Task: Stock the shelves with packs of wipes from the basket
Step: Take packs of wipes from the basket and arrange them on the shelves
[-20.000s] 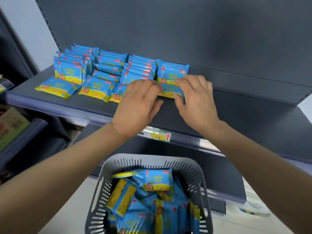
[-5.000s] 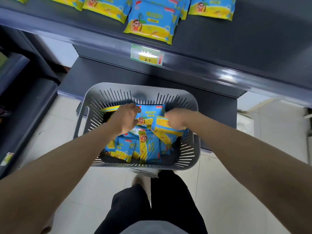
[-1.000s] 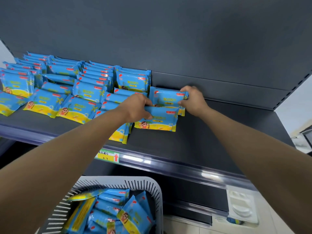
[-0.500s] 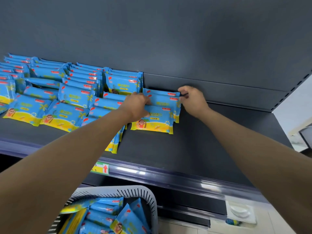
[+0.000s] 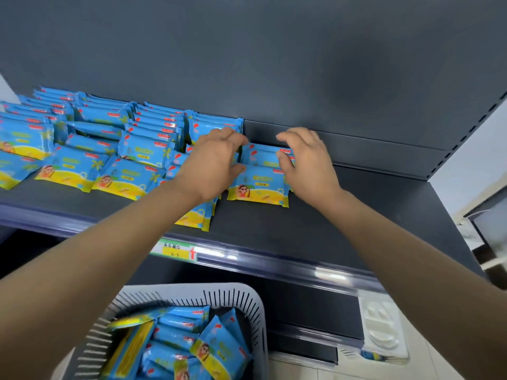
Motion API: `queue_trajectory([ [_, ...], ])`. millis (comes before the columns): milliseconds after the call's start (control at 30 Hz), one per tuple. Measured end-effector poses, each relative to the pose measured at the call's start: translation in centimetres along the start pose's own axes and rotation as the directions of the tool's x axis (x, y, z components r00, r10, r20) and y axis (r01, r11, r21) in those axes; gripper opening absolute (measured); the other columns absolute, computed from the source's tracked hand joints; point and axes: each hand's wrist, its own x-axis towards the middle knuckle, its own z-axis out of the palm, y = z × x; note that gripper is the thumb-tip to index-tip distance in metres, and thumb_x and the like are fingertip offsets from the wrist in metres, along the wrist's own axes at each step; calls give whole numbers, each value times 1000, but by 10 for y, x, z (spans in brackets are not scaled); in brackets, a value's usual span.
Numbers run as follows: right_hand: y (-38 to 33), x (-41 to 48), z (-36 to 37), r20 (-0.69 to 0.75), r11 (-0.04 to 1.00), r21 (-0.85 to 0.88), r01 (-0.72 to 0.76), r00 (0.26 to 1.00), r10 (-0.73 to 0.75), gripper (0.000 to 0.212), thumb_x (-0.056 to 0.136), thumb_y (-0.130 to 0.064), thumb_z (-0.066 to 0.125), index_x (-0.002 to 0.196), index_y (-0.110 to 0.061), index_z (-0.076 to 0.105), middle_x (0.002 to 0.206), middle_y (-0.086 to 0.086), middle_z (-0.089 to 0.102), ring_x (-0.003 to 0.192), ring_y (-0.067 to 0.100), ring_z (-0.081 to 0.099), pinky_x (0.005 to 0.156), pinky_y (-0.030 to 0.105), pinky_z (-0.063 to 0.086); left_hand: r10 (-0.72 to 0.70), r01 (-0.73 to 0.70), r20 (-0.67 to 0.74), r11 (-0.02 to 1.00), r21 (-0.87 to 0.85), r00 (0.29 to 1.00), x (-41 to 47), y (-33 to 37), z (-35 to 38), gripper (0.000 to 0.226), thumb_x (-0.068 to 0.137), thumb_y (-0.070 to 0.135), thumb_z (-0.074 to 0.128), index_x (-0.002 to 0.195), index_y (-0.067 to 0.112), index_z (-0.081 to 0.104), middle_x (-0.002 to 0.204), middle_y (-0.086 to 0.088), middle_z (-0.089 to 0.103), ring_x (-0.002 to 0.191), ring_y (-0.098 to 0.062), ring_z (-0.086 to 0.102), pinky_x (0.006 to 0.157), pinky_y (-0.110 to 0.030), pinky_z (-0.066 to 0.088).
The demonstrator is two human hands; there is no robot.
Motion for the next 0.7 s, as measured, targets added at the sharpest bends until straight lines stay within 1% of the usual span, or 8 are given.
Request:
queue_trajectory([
  [100, -34, -9, -17, -103, 996, -67, 63, 992, -70, 30, 87, -14, 55, 114, -3, 60, 117, 13, 59, 107, 33, 53, 91, 41, 41, 96, -85, -134, 992, 89, 986, -29, 6, -36, 41, 81, 14, 68, 118, 3, 56, 110, -16, 58, 104, -37, 52, 92, -42, 37],
  [200, -69, -17, -34, -187, 989, -101, 105, 975, -123, 30, 84, -15, 60, 111, -2, 61, 115, 14, 60, 105, 35, 55, 85, 42, 43, 169, -131, -216, 976, 176, 962, -58, 10, -70, 38, 78, 12, 70, 112, 1, 58, 105, -19, 59, 96, -39, 56, 85, -45, 43],
  [267, -92, -23, -45, -226, 984, -110, 138, 961, -160, 30, 83, -16, 61, 110, -1, 62, 114, 14, 61, 104, 36, 56, 82, 41, 43, 189, -136, -255, 968, 210, 948, -78, 13, -91, 39, 76, 13, 71, 111, 0, 59, 105, -19, 59, 94, -38, 56, 85, -43, 38],
  [367, -124, -36, -58, -269, 975, -127, 182, 940, -211, 32, 83, -19, 62, 109, -1, 62, 114, 15, 61, 106, 36, 55, 83, 41, 40, 222, -143, -289, 952, 271, 931, -106, 15, -117, 40, 77, 17, 69, 111, -1, 59, 107, -20, 59, 94, -38, 56, 86, -39, 31],
  [500, -161, -59, -67, -299, 967, -143, 209, 923, -244, 34, 82, -24, 62, 108, -2, 63, 116, 14, 60, 109, 37, 54, 87, 38, 33, 236, -135, -322, 942, 306, 917, -146, 17, -141, 41, 78, 20, 67, 112, -1, 58, 109, -21, 58, 97, -38, 55, 88, -39, 30],
  [567, -175, -76, -63, -300, 967, -136, 214, 922, -246, 34, 82, -26, 62, 108, -3, 63, 117, 13, 60, 109, 36, 54, 87, 37, 32, 239, -142, -327, 945, 293, 914, -168, 15, -142, 42, 79, 21, 67, 113, -1, 57, 111, -21, 58, 99, -37, 55, 88, -40, 30],
  [633, -184, -96, -52, -278, 966, -120, 230, 926, -255, 35, 81, -27, 63, 108, -4, 64, 116, 12, 61, 109, 35, 55, 89, 38, 33, 226, -145, -322, 955, 258, 919, -192, 8, -135, 43, 79, 23, 66, 114, 0, 57, 112, -20, 58, 100, -37, 55, 88, -41, 32],
  [700, -190, -120, -33, -220, 964, -98, 248, 939, -265, 36, 80, -27, 64, 108, -4, 64, 116, 12, 62, 108, 35, 55, 90, 41, 36, 197, -137, -289, 967, 215, 937, -216, 0, -119, 44, 78, 24, 66, 114, 1, 57, 111, -19, 59, 99, -37, 56, 86, -40, 33],
])
